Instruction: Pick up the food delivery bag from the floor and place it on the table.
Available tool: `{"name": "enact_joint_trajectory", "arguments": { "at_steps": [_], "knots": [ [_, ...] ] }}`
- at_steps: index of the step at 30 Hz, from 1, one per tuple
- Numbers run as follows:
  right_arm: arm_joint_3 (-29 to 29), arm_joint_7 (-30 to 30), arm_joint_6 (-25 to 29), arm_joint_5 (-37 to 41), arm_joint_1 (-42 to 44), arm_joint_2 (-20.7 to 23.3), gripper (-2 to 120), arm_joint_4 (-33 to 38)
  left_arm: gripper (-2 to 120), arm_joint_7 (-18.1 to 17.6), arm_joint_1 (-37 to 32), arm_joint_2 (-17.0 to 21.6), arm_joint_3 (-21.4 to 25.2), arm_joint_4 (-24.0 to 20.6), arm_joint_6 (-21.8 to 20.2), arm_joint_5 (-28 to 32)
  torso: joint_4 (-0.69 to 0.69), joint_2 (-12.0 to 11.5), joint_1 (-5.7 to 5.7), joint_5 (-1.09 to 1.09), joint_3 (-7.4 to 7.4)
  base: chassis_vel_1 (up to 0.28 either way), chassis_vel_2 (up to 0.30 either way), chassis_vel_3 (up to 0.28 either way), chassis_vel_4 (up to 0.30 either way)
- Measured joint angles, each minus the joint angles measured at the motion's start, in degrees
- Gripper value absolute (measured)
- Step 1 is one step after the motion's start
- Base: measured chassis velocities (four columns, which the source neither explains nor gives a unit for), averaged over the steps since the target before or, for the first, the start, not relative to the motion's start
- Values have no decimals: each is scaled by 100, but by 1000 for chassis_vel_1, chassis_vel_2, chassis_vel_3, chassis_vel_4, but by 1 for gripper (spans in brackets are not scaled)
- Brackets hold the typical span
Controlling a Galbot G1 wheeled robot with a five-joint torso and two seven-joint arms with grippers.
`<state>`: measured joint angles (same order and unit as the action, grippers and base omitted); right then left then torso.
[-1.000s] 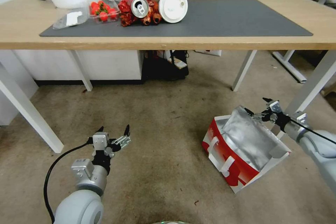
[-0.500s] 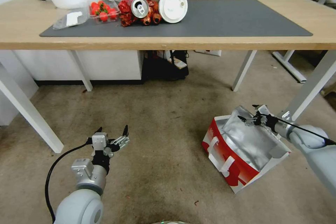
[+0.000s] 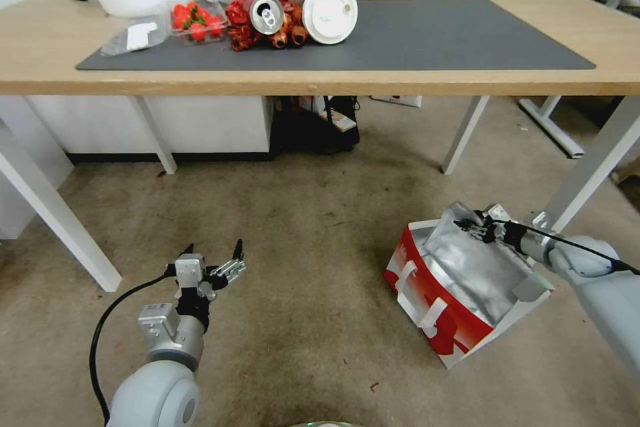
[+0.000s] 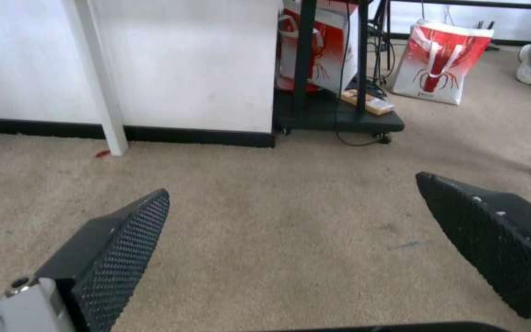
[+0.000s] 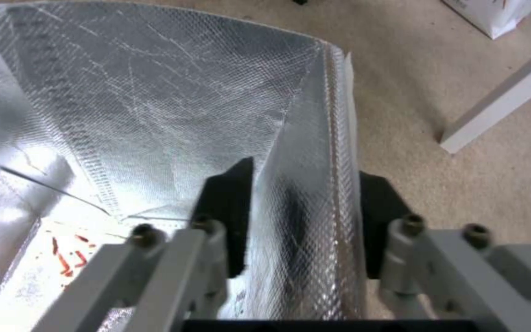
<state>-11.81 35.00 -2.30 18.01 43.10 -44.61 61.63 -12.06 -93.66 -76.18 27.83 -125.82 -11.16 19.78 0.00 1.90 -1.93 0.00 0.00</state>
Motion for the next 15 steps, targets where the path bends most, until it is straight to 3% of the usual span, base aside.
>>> {"name": "enact_joint_trajectory", "arguments": {
  "at_steps": [8,15],
  "knots": [
    [31,93,34,-16,-48,-66,1,-109,100,-6,-5,6,2,25,37,-1,-1,0,0,0,0,0,0,0,0],
    [-9,299,216,137,-40,-150,0,-152,100,-17,-21,36,16,26,64,17,0,1,0,2,0,0,0,0,0]
  ]
}}
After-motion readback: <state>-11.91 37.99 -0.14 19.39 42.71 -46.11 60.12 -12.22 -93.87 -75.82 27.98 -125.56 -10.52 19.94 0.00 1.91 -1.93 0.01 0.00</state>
